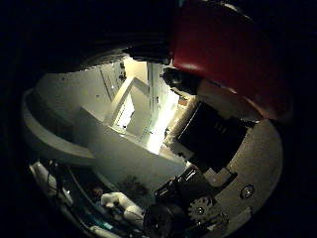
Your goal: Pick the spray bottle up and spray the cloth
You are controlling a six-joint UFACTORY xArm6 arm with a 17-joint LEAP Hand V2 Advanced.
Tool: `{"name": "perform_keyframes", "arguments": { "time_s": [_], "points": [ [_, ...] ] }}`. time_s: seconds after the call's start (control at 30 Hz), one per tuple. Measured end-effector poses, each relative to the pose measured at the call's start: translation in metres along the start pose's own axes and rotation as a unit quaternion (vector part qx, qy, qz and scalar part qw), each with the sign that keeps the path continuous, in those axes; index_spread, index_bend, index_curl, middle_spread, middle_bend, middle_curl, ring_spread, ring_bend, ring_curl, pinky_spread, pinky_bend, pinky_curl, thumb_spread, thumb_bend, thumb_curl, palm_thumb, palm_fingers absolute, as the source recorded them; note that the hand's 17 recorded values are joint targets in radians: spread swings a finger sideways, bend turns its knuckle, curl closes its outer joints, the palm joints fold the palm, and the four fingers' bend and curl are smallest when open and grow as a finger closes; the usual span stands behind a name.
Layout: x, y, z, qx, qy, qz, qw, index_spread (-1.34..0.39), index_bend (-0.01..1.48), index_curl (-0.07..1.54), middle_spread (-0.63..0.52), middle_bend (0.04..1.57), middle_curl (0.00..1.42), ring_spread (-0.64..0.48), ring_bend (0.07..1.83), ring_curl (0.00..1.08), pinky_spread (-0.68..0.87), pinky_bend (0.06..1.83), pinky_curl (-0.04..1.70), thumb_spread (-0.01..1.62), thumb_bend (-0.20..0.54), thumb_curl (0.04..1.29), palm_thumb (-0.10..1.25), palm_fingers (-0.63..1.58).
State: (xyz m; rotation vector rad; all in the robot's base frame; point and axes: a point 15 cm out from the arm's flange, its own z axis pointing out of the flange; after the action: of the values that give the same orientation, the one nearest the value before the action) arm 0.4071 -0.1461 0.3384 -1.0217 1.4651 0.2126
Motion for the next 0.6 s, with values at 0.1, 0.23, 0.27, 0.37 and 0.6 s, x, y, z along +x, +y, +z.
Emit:
{"name": "perform_keyframes", "arguments": {
  "time_s": [0.1, 0.23, 0.27, 0.37, 0.6],
  "points": [
    [-0.016, 0.006, 0.001, -0.019, 0.010, -0.020, 1.000, -0.17, 1.26, 0.77, -0.11, 1.40, 0.77, -0.23, 1.34, 0.82, -0.17, 1.15, 1.08, 1.08, -0.014, 0.51, 1.05, 1.11],
    [-0.021, 0.026, 0.000, -0.064, 0.042, -0.047, 0.996, -0.17, 1.26, 0.76, -0.11, 1.39, 0.77, -0.23, 1.34, 0.83, -0.17, 1.14, 1.11, 1.09, -0.012, 0.51, 1.05, 1.12],
    [-0.022, 0.030, -0.001, -0.075, 0.051, -0.055, 0.994, -0.17, 1.26, 0.76, -0.11, 1.39, 0.77, -0.23, 1.34, 0.83, -0.17, 1.13, 1.12, 1.09, -0.013, 0.51, 1.05, 1.12],
    [-0.026, 0.045, 0.001, -0.112, 0.074, -0.076, 0.988, -0.17, 1.27, 0.76, -0.11, 1.40, 0.77, -0.23, 1.34, 0.83, -0.17, 1.12, 1.14, 1.10, -0.013, 0.51, 1.05, 1.12],
    [-0.023, 0.086, -0.010, -0.221, 0.161, -0.135, 0.953, -0.17, 1.27, 0.75, -0.11, 1.40, 0.76, -0.23, 1.34, 0.83, -0.18, 1.11, 1.17, 1.11, -0.013, 0.51, 1.05, 1.12]
  ]
}}
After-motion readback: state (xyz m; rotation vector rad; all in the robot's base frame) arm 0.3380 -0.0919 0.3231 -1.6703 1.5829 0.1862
